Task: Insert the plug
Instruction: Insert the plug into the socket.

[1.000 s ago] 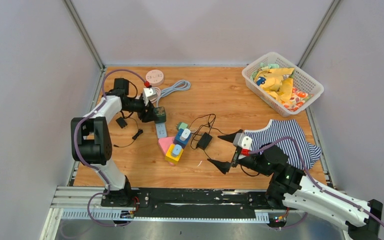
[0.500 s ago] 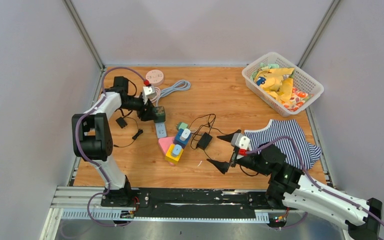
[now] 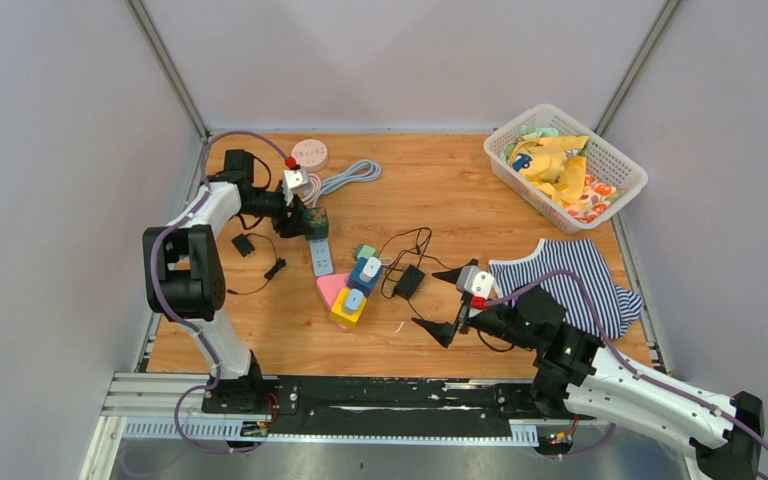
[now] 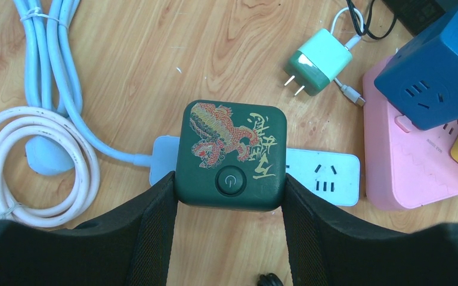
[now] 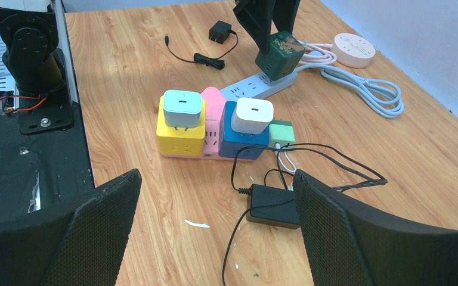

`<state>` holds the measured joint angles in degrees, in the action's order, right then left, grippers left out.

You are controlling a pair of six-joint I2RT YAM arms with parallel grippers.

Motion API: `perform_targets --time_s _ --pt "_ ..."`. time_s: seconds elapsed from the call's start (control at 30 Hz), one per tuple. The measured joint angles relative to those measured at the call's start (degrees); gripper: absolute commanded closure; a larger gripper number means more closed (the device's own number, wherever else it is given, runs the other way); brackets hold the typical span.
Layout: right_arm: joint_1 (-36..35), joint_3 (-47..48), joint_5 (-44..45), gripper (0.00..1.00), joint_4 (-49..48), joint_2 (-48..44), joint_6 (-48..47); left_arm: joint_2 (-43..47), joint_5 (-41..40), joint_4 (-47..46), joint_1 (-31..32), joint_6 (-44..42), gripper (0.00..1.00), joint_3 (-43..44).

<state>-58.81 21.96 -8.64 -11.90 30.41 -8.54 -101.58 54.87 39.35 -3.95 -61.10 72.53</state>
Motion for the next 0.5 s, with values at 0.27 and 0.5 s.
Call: perform_targets --time_s 0.27,0.5 --pt "0.0 0.0 0.2 0.04 0.0 0.3 0.0 -0.3 0.0 0.0 0.0 0.0 1.0 -0.1" --pt "0.0 0.0 0.6 0.04 0.0 0.3 0.0 -0.4 0.1 0.1 0.0 0.2 1.0 -0.2"
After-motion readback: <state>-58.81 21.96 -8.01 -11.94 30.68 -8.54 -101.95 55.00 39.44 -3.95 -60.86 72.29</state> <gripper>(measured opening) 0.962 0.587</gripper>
